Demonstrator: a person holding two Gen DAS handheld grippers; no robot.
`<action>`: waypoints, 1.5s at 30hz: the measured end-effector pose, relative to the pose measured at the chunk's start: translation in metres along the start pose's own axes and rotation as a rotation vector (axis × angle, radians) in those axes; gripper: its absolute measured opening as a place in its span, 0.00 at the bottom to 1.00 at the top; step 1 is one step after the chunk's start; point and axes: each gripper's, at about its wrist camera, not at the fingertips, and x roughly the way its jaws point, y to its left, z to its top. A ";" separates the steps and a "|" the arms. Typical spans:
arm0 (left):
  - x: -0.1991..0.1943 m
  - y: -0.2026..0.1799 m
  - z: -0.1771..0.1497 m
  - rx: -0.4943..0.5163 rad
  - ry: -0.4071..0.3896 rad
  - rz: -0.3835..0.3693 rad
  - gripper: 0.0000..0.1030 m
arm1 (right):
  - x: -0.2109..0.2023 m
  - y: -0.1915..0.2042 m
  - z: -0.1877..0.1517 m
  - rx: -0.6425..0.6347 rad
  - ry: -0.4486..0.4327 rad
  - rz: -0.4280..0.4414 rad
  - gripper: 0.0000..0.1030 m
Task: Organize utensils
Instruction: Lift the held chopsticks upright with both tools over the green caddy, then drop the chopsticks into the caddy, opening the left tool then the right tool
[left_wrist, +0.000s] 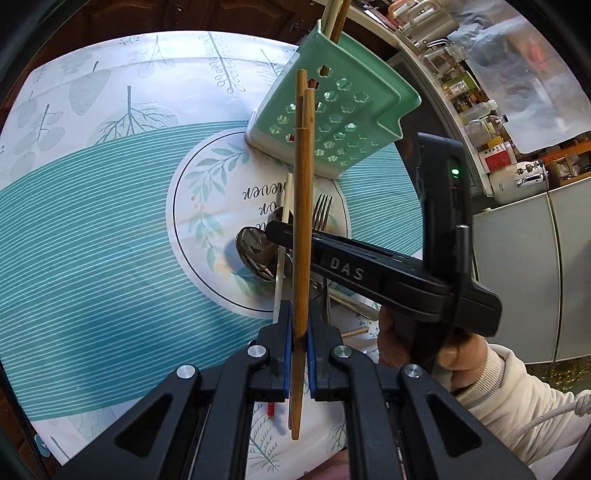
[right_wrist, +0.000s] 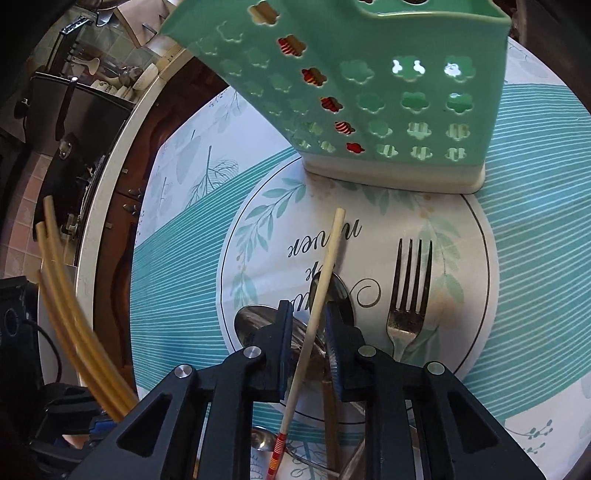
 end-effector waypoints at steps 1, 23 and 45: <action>-0.003 -0.002 -0.001 0.002 -0.005 0.002 0.04 | 0.001 0.000 0.001 0.002 0.003 -0.001 0.13; -0.127 -0.098 0.057 0.181 -0.328 0.117 0.04 | -0.171 0.015 0.011 -0.057 -0.296 0.114 0.05; -0.133 -0.110 0.193 0.051 -0.693 0.238 0.04 | -0.299 0.038 0.179 -0.097 -0.784 0.017 0.05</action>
